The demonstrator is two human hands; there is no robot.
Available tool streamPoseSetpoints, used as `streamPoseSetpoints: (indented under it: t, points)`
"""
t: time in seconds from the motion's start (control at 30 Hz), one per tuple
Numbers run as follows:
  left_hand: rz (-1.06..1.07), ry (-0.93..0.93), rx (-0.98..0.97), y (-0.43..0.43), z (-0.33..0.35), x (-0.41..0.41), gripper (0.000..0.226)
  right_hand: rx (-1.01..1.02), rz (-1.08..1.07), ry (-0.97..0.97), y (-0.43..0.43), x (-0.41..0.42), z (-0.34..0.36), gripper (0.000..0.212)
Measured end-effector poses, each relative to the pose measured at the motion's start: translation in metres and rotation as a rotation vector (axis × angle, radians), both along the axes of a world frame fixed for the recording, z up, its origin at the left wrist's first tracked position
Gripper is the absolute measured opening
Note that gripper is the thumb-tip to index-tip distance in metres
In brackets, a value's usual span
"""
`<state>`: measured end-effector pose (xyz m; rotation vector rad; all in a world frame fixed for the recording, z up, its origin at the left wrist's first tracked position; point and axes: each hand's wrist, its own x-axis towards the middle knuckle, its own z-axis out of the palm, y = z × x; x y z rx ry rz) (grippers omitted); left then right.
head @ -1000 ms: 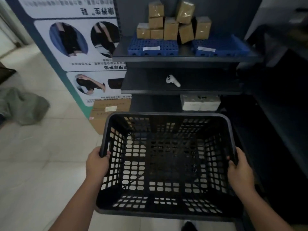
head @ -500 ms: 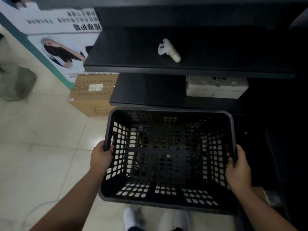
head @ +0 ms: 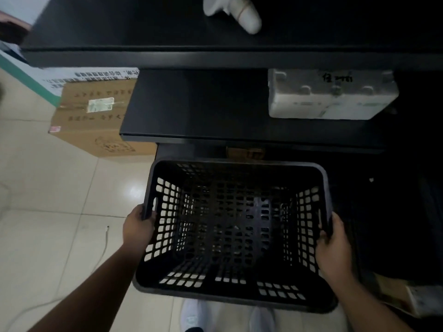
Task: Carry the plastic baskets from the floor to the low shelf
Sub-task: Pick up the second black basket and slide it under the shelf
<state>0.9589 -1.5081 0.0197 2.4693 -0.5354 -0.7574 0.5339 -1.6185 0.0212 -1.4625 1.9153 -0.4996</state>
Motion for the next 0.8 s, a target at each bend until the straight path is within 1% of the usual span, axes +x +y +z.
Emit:
streamPoseSetpoints:
  t: [0.17,0.33,0.5,0.7,0.8]
  points:
    - [-0.050,-0.072,0.029,-0.018,-0.007,-0.002,0.004,0.031,-0.038,0.013,-0.009,0.000,-0.016,0.055]
    - [-0.028,-0.037,0.021,-0.012,-0.013,-0.004,0.006,0.089,-0.035,0.039,-0.007,-0.004,-0.020,0.057]
    - [-0.015,-0.032,0.032,-0.008,-0.015,-0.003,0.006,0.095,-0.023,0.078,-0.002,-0.004,-0.020,0.057]
    - [-0.035,-0.077,0.070,-0.010,-0.015,0.002,0.004,0.088,-0.029,0.094,0.001,-0.001,-0.017,0.057]
    - [-0.018,-0.054,0.052,-0.005,-0.016,0.002,0.005,0.104,-0.032,0.099,0.009,0.001,-0.016,0.058]
